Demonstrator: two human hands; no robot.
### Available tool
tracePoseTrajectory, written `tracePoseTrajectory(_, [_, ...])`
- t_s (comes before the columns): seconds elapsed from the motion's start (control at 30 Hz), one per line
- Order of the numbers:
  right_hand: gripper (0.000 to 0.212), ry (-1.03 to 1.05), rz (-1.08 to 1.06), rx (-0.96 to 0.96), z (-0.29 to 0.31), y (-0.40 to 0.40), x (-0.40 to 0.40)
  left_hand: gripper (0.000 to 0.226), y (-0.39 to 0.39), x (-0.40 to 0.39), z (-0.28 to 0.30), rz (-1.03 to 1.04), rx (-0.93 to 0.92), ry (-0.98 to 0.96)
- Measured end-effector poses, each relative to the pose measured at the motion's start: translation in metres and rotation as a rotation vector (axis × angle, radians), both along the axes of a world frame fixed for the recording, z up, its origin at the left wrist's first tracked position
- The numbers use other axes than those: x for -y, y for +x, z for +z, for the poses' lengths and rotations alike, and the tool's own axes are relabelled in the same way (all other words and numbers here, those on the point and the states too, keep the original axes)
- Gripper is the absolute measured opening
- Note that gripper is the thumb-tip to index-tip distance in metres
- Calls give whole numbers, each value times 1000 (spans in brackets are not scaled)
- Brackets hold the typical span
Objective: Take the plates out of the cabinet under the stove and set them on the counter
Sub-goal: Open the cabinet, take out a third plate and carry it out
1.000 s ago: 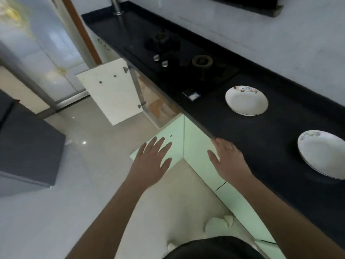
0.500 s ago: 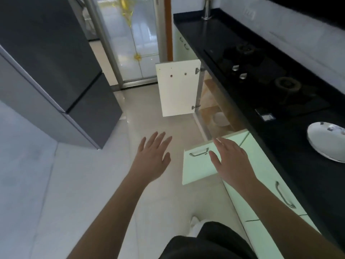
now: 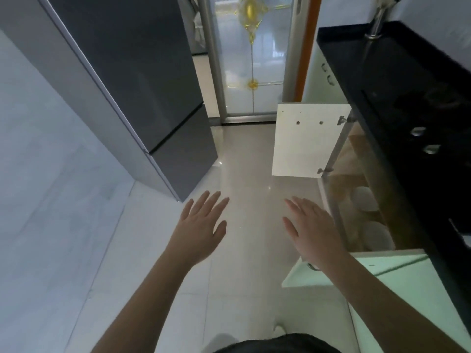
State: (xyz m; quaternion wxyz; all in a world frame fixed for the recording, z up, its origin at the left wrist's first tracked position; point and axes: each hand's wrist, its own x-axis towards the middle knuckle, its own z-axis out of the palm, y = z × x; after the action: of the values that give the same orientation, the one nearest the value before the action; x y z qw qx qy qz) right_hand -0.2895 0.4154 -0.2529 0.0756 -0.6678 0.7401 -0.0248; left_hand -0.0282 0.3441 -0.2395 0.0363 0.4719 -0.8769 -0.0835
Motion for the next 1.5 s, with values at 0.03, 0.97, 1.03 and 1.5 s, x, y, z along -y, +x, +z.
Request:
tracePoseTrajectory(0.03, [56, 3, 18, 5, 1, 4, 14, 55, 5, 6, -1, 19, 10, 6])
tracePoseTrajectory(0.97, [59, -22, -334, 136, -16, 37, 279, 74, -1, 378, -1, -381, 76, -57])
tracePoseTrajectory(1.03, [57, -51, -431, 160, -14, 4, 285, 74, -38, 399, 0, -457, 75, -71])
tracePoseTrajectory(1.5, [55, -54, -787, 251, 1, -151, 319, 69, -273, 477, 3, -834, 66, -36])
